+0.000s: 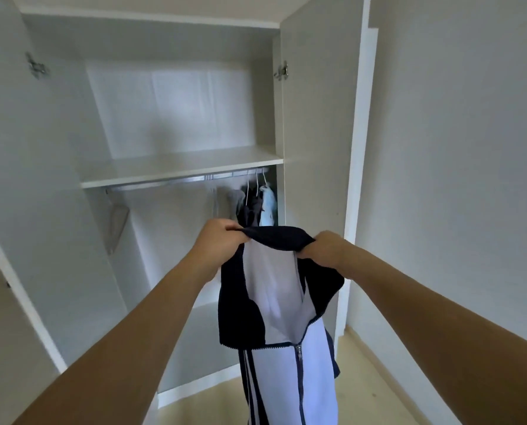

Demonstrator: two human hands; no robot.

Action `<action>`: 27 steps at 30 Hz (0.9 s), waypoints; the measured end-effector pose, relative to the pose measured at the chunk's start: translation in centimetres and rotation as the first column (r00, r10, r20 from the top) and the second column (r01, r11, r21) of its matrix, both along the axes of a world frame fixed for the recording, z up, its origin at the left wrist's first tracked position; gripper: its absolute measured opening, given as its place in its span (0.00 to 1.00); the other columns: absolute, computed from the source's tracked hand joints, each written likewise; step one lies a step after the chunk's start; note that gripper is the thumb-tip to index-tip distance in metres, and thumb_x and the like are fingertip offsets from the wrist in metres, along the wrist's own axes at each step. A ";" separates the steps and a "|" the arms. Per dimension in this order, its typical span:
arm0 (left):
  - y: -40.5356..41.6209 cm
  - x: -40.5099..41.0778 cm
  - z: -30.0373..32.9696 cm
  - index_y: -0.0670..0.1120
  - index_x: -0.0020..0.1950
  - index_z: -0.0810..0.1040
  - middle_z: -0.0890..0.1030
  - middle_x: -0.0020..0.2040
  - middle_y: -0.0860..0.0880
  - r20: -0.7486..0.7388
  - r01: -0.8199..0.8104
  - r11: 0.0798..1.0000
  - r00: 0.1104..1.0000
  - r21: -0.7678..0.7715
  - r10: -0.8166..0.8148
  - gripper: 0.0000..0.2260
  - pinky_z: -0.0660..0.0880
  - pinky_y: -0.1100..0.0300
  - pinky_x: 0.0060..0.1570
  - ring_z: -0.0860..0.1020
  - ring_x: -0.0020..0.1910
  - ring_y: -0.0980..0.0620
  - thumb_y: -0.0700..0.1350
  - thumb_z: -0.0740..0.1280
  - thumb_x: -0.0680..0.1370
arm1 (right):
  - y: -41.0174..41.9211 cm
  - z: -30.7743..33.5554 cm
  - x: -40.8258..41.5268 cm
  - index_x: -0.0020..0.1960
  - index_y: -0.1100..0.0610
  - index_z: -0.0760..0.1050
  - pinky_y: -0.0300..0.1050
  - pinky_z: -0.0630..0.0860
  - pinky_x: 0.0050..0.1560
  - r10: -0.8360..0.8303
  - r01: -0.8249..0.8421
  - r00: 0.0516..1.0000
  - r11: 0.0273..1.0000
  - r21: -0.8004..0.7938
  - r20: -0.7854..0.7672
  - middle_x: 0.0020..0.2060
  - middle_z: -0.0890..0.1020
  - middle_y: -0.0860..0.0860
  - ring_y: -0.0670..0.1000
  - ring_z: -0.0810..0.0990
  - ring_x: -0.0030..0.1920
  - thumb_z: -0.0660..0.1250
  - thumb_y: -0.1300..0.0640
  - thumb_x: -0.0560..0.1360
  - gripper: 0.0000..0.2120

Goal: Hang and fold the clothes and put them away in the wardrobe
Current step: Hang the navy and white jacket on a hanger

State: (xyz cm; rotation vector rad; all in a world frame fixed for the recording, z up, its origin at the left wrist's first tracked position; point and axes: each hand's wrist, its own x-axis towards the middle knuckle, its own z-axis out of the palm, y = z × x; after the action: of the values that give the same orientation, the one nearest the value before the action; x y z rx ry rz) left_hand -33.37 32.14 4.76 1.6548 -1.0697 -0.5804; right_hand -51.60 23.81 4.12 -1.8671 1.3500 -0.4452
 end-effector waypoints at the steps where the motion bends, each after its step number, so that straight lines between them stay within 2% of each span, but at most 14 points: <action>1: -1.3 0.8 -0.2 0.43 0.41 0.82 0.79 0.35 0.44 0.043 0.024 0.999 0.999 0.034 -0.025 0.03 0.71 0.60 0.37 0.75 0.35 0.48 0.38 0.69 0.74 | -1.7 -0.4 0.9 0.54 0.65 0.76 0.48 0.77 0.50 -0.033 0.033 0.999 0.999 0.001 0.021 0.47 0.81 0.58 0.57 0.80 0.47 0.67 0.55 0.73 0.15; 4: -5.9 3.9 -1.3 0.43 0.41 0.80 0.73 0.30 0.49 0.127 0.085 0.984 0.986 0.155 -0.105 0.03 0.65 0.63 0.30 0.71 0.30 0.53 0.39 0.69 0.75 | -7.1 -1.3 4.4 0.54 0.66 0.76 0.45 0.73 0.42 -0.124 0.112 0.980 0.990 0.090 0.153 0.44 0.79 0.59 0.57 0.78 0.41 0.65 0.58 0.74 0.13; 6: -8.3 5.8 -2.2 0.45 0.40 0.79 0.75 0.31 0.50 0.142 0.164 0.943 0.967 0.290 -0.212 0.03 0.67 0.63 0.30 0.73 0.30 0.53 0.41 0.70 0.75 | -9.9 -1.9 6.5 0.55 0.67 0.76 0.47 0.76 0.44 -0.180 0.150 0.960 0.977 0.150 0.216 0.47 0.80 0.60 0.58 0.79 0.42 0.64 0.60 0.75 0.13; 8: -10.6 7.8 -3.0 0.46 0.46 0.80 0.80 0.36 0.48 0.083 0.274 0.853 0.935 0.445 -0.344 0.01 0.75 0.60 0.34 0.80 0.36 0.50 0.42 0.70 0.75 | -12.4 -2.4 8.6 0.55 0.67 0.76 0.49 0.77 0.47 -0.228 0.181 0.942 0.964 0.196 0.247 0.49 0.81 0.62 0.60 0.80 0.44 0.64 0.61 0.75 0.12; 10: -13.7 10.8 -3.6 0.45 0.52 0.80 0.83 0.43 0.45 -0.009 0.367 0.750 0.901 0.550 -0.434 0.07 0.80 0.55 0.41 0.83 0.42 0.47 0.42 0.70 0.75 | -15.5 -3.1 11.0 0.54 0.67 0.76 0.47 0.76 0.42 -0.238 0.181 0.934 0.958 0.222 0.266 0.45 0.80 0.61 0.59 0.79 0.40 0.63 0.62 0.75 0.11; 12: -17.3 14.4 -4.3 0.44 0.54 0.80 0.83 0.46 0.43 -0.087 0.430 0.675 0.873 0.600 -0.480 0.09 0.80 0.53 0.46 0.82 0.42 0.46 0.43 0.69 0.76 | -18.9 -3.7 13.5 0.52 0.67 0.75 0.44 0.73 0.36 -0.231 0.178 0.938 0.960 0.215 0.259 0.39 0.78 0.59 0.56 0.76 0.36 0.62 0.63 0.75 0.09; 14: -21.7 18.6 -5.5 0.43 0.52 0.79 0.82 0.44 0.43 -0.042 0.369 0.682 0.895 0.631 -0.445 0.08 0.80 0.53 0.46 0.81 0.40 0.46 0.44 0.68 0.77 | -22.6 -4.3 16.6 0.49 0.66 0.74 0.43 0.70 0.35 -0.230 0.189 0.949 0.962 0.197 0.216 0.36 0.75 0.58 0.55 0.74 0.34 0.61 0.64 0.75 0.07; 17: -28.1 24.0 -7.9 0.42 0.51 0.77 0.81 0.41 0.45 0.182 0.156 0.745 0.919 0.648 -0.351 0.07 0.78 0.57 0.40 0.79 0.38 0.48 0.44 0.65 0.78 | -26.6 -4.5 20.2 0.42 0.63 0.71 0.45 0.68 0.36 -0.185 0.155 0.969 0.971 0.182 0.164 0.34 0.72 0.57 0.55 0.72 0.35 0.63 0.61 0.73 0.05; 20: -34.9 28.9 -10.4 0.39 0.53 0.76 0.79 0.45 0.43 0.218 0.035 0.771 0.950 0.636 -0.223 0.08 0.78 0.56 0.39 0.78 0.38 0.47 0.41 0.63 0.78 | -30.7 -4.6 23.3 0.42 0.63 0.70 0.42 0.66 0.33 -0.130 0.121 0.988 0.988 0.099 0.084 0.34 0.71 0.55 0.54 0.71 0.34 0.66 0.59 0.72 0.07; 22: -39.5 31.7 -11.7 0.39 0.46 0.74 0.78 0.42 0.42 0.306 -0.066 0.802 0.940 0.594 -0.149 0.06 0.77 0.55 0.37 0.78 0.39 0.44 0.41 0.62 0.77 | -33.5 -4.8 25.2 0.44 0.62 0.69 0.41 0.64 0.32 -0.108 0.106 0.994 0.993 0.059 0.027 0.34 0.70 0.55 0.53 0.69 0.34 0.63 0.62 0.72 0.05; 24: -43.8 33.4 -12.4 0.40 0.41 0.71 0.74 0.40 0.44 0.423 -0.161 0.838 0.902 0.521 -0.090 0.07 0.73 0.58 0.35 0.76 0.39 0.45 0.41 0.62 0.77 | -35.9 -5.0 26.6 0.40 0.61 0.66 0.40 0.61 0.31 -0.080 0.082 0.995 0.996 0.030 -0.067 0.32 0.68 0.53 0.52 0.66 0.32 0.59 0.63 0.72 0.02; 27: -48.3 34.4 -13.3 0.39 0.47 0.70 0.73 0.43 0.44 0.469 -0.249 0.873 0.883 0.419 0.026 0.05 0.70 0.57 0.41 0.75 0.44 0.44 0.41 0.61 0.78 | -38.3 -5.2 28.3 0.35 0.59 0.61 0.39 0.59 0.28 0.015 -0.014 0.968 1.000 0.004 -0.249 0.30 0.65 0.51 0.49 0.63 0.29 0.58 0.63 0.73 0.09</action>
State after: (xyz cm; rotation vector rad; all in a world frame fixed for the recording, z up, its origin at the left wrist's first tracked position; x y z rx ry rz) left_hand 1.00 -16.14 -8.56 2.3630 -1.1786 -0.3781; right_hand -23.28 -14.44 -1.05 -1.9802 1.4981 -0.2050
